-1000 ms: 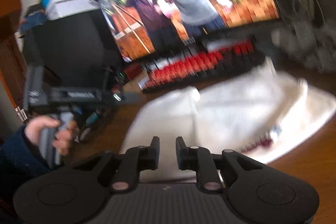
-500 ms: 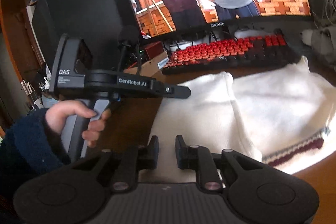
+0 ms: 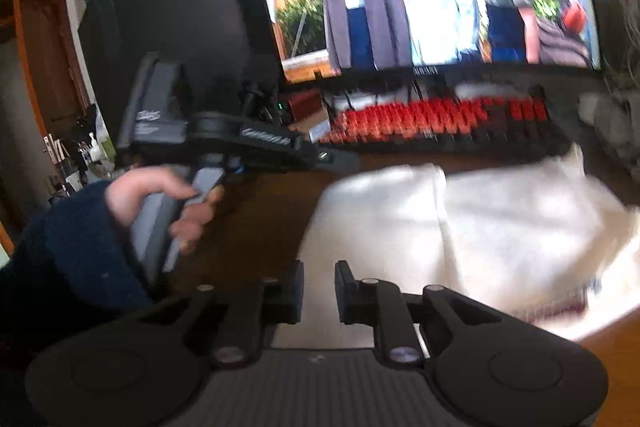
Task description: Fold clothes
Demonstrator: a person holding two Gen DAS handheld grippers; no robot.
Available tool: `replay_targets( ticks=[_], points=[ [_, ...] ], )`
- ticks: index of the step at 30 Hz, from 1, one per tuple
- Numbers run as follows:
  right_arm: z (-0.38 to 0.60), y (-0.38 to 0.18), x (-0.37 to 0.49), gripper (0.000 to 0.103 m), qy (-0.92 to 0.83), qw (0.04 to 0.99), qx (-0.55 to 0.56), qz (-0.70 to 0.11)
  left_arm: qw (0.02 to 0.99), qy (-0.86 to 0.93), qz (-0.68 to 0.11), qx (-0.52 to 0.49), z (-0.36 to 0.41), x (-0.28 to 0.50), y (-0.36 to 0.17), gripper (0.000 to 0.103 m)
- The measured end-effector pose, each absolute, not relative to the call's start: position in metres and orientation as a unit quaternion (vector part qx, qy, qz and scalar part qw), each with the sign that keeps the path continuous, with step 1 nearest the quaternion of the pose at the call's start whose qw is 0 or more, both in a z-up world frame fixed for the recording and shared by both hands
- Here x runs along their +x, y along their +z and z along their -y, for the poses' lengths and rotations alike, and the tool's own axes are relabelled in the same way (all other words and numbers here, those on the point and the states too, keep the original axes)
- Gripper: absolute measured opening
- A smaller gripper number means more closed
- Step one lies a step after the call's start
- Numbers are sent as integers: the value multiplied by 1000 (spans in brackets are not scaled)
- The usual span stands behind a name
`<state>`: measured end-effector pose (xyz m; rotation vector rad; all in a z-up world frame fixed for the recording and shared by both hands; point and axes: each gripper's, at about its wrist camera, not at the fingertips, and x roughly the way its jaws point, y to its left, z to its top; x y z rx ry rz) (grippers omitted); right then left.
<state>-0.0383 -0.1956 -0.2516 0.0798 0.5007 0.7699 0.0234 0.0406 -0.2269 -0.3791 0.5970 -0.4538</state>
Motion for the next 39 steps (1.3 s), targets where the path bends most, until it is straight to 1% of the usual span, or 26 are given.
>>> replay_targets(
  ticks=[3, 5, 7, 10, 14, 21, 25, 27, 30, 33, 37, 39],
  points=[
    [180, -252, -27, 17, 366, 898, 15, -245, 898, -250, -306, -193, -39, 6, -223, 2],
    [174, -261, -16, 17, 365, 889, 22, -276, 894, -250, -325, -180, -32, -2, -230, 2],
    [176, -267, -13, 17, 365, 885, 43, -284, 895, -236, -340, -166, -26, -3, -244, 2],
    [183, -269, -14, 17, 364, 883, 61, -291, 896, -235, -332, -178, -27, -1, -255, 2],
    [191, -276, -24, 16, 361, 885, 67, -288, 900, -241, -328, -155, -22, 5, -253, 3],
    [199, -279, -42, 15, 351, 892, 69, -276, 897, -242, -326, -176, -32, 18, -252, 3],
    [208, -272, -38, 17, 366, 882, 86, -285, 902, -210, -317, -204, -43, 24, -241, 1],
    [213, -265, -34, 17, 370, 881, 100, -277, 904, -206, -310, -208, -51, 25, -234, 1],
    [209, -260, -17, 17, 349, 895, 88, -265, 897, -216, -323, -208, -54, 29, -233, 1],
    [200, -262, 4, 18, 333, 900, 82, -268, 900, -204, -344, -175, -47, 39, -242, 2],
    [193, -273, 14, 16, 332, 897, 67, -283, 909, -194, -336, -149, -46, 42, -246, 2],
    [196, -275, 11, 16, 336, 895, 68, -285, 924, -164, -331, -95, -43, 44, -246, 2]
  ],
)
